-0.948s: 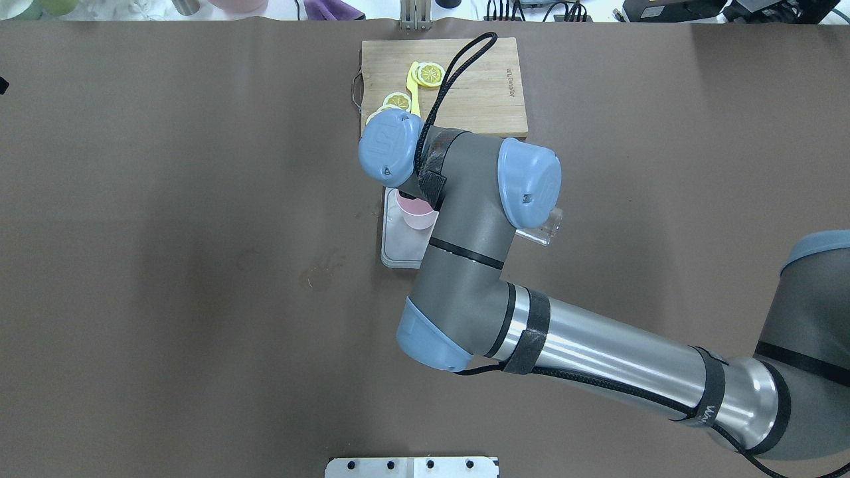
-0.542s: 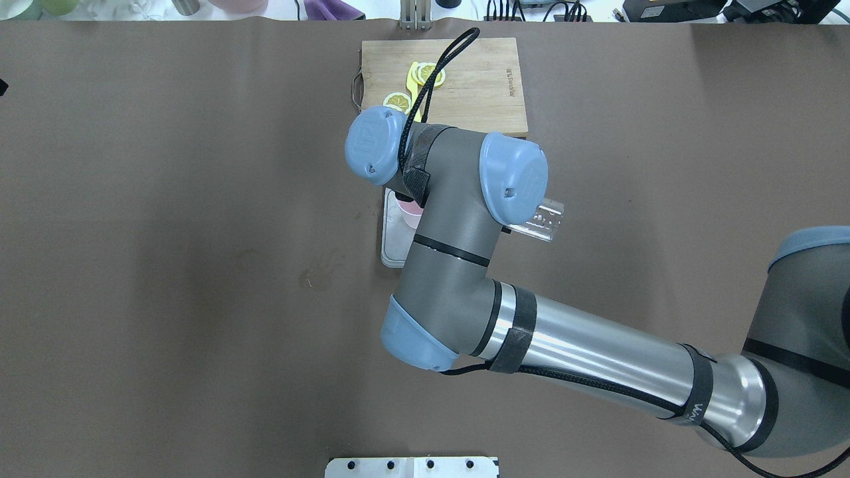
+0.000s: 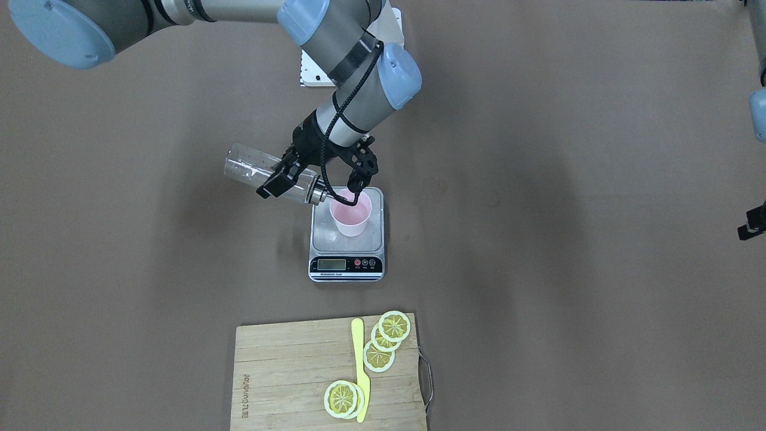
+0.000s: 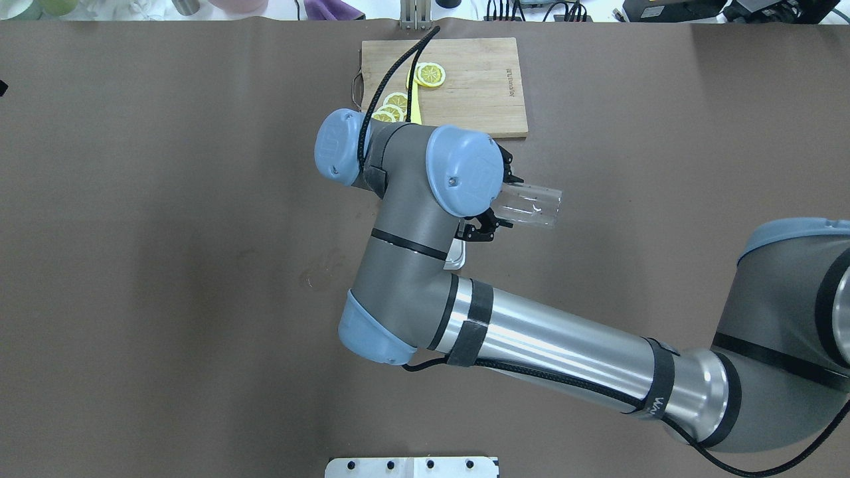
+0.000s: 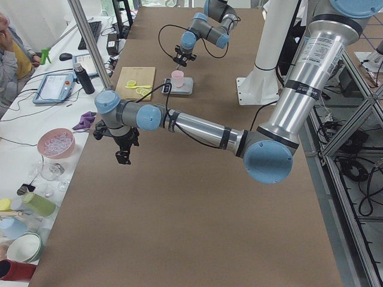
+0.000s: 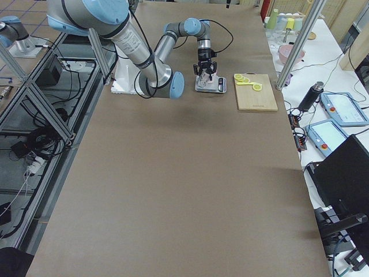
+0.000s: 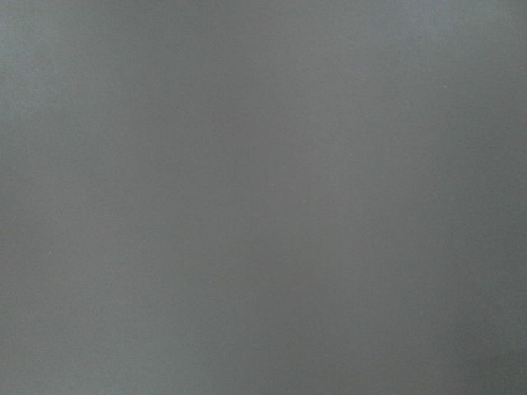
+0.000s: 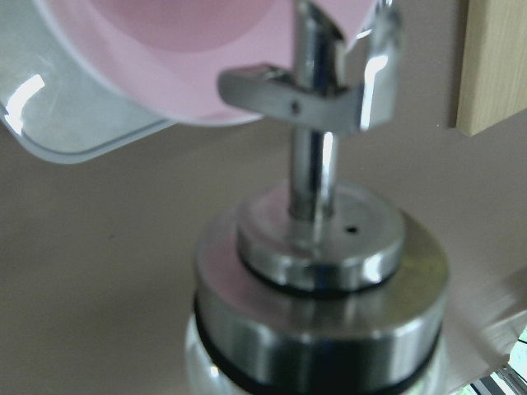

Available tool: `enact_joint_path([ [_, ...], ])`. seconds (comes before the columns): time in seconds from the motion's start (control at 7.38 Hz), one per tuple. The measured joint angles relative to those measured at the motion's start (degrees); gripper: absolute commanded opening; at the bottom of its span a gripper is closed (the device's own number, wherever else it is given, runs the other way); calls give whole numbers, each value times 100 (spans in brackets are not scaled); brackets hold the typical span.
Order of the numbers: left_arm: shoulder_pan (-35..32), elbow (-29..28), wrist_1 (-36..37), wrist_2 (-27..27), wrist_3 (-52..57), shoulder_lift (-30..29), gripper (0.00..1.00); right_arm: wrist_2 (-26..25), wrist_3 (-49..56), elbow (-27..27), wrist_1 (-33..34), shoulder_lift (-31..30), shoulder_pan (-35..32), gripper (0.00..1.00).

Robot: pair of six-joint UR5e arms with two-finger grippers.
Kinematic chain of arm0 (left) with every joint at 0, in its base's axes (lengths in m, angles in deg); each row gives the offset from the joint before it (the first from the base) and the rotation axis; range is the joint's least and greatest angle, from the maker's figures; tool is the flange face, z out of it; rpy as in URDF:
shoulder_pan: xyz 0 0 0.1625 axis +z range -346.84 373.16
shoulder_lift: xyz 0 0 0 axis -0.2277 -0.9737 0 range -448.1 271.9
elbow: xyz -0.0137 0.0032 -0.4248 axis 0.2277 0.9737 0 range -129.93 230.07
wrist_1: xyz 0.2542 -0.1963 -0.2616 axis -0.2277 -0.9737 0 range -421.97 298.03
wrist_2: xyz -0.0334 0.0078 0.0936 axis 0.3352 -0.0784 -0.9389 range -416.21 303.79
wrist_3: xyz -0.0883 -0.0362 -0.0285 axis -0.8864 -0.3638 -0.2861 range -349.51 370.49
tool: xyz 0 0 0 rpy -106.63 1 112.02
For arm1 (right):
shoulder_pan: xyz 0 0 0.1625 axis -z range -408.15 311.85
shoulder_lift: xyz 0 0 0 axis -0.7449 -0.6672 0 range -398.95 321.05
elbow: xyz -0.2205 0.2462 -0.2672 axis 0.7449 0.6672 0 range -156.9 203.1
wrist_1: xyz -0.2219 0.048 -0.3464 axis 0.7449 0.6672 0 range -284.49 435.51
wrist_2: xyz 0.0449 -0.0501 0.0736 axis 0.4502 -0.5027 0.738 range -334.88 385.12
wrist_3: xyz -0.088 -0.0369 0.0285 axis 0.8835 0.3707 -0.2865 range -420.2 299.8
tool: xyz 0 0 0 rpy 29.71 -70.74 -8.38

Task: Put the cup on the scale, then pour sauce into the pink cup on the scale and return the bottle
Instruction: 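Tilt the bottle with the right gripper to pour into the pink cup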

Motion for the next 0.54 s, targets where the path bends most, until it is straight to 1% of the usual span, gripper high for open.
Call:
enact_joint_path([
  [0.27,0,0,0,0,4,2,98,-158,91,174,208,140,24,0],
  [0.54,0,1,0,0,1,7,98,-319,245,198,381,175,65,0],
])
